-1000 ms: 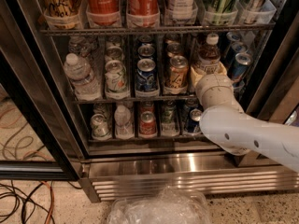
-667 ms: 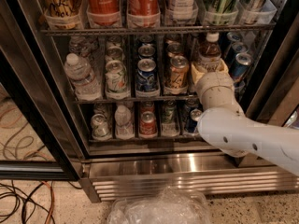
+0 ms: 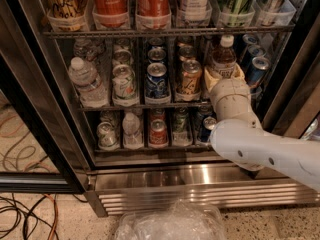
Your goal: Pick blue plastic bottle from middle shelf of fridge
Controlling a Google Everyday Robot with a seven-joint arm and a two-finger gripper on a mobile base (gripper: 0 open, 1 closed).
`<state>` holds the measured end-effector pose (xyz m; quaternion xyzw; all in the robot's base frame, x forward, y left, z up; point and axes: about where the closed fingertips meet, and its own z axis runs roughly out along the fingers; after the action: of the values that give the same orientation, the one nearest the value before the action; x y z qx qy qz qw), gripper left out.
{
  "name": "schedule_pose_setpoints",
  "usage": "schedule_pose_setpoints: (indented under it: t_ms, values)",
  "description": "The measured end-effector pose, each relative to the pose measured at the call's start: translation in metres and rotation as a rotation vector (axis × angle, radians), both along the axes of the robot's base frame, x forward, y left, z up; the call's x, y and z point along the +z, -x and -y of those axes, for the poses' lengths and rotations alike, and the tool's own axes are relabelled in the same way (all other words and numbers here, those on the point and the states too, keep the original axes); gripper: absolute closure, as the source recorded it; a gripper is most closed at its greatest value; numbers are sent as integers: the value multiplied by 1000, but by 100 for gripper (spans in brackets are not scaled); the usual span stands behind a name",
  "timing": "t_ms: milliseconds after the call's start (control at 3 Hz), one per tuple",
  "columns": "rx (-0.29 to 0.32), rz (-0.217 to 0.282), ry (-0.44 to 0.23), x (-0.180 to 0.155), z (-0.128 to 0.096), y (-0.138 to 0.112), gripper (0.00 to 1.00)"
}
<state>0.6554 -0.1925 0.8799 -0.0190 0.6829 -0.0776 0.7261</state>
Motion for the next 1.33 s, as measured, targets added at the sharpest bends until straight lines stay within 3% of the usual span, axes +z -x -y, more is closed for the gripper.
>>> schedule_pose_setpoints:
  t_ms: [333, 1000, 1333]
  values:
    - [11, 52, -4, 0, -9, 19, 100]
    - [2, 68, 2, 4, -7, 22, 100]
    - [-12, 85, 3, 20, 7, 28, 100]
